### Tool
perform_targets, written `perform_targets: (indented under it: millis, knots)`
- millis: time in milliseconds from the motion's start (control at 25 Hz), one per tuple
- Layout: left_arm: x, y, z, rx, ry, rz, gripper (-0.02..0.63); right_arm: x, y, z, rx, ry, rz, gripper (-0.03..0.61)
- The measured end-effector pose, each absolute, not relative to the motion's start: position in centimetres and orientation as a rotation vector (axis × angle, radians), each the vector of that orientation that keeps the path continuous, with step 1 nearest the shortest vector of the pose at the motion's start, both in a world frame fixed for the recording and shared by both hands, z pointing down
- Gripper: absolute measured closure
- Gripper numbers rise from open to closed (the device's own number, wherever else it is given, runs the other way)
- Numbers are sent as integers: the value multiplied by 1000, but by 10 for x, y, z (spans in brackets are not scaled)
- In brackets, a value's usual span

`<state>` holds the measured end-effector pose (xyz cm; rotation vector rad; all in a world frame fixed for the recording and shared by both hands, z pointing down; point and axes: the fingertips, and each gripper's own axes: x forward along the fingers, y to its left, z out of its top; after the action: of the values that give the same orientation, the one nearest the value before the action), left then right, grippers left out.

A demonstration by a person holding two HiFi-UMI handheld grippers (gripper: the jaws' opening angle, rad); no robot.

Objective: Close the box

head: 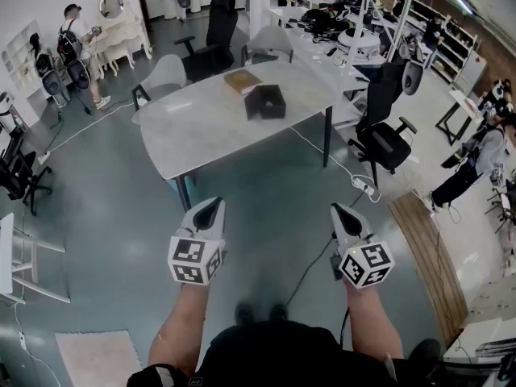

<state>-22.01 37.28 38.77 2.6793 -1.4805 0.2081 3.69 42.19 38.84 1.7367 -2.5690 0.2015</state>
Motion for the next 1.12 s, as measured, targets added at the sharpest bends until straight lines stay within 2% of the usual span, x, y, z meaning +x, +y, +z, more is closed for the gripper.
perform_targets:
  millis: [800, 1120]
  knots:
    - [-214, 378, 395, 2684, -1460, 227, 603, 30, 420, 391, 1714, -2606, 232, 578]
    - [-179, 381, 399, 2692, -1451, 229, 603, 54, 432, 398, 1668, -2588, 141, 577]
